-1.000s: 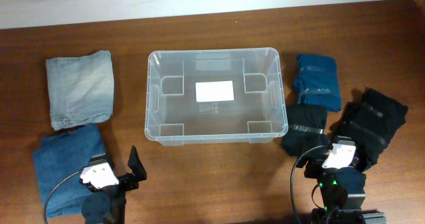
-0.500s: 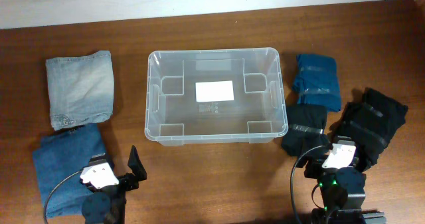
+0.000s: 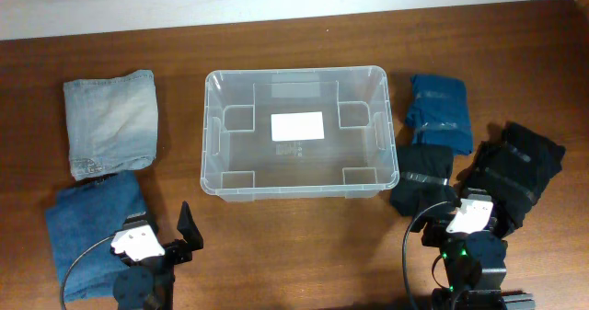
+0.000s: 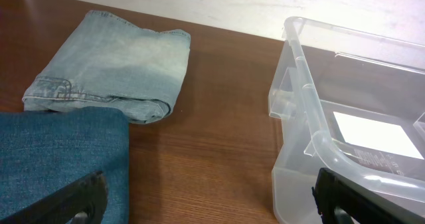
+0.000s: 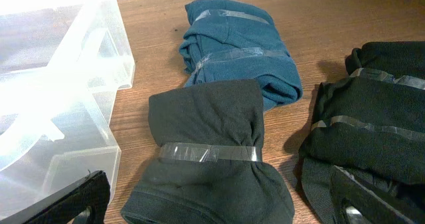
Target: Pack container
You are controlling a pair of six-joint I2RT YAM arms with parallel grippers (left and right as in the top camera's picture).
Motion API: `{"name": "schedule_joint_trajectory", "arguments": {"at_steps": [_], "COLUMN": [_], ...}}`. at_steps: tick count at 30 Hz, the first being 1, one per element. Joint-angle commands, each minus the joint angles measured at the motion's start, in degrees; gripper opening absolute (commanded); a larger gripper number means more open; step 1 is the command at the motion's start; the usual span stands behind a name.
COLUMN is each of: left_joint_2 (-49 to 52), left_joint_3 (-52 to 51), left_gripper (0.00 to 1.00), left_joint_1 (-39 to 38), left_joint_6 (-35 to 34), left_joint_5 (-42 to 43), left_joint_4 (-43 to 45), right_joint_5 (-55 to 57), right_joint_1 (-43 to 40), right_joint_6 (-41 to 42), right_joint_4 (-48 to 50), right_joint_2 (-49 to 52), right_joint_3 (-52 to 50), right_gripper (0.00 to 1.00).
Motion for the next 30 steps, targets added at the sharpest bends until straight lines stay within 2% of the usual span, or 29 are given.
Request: {"name": "schedule_joint_trajectory", "arguments": {"at_steps": [1,24,30], "left_joint_2": [-0.5,-0.5,-0.5], "left_joint_3": [-0.5,-0.5,-0.5], "left_gripper": [1.00,0.99,1.00], "left_joint_1": [0.0,0.0,0.0], "left_joint_6": [0.7,0.7,-0.1], "left_joint_5": [0.6,0.6,4.7], "left_joint_4": [0.3,0.3,1.7], "right_joint_5": [-0.3,-0.3,-0.3], "right_joint_1": [-0.4,-0.4,-0.4], "right_joint_6": [-0.2,-0.2,-0.2], "right_joint_4": [0.0,0.0,0.0], "right_joint_2": [-0.6,-0.6,-0.6], "right_joint_3": [-0.4,-0.4,-0.4], "right_gripper": [0.98,0.98,0.98]}}
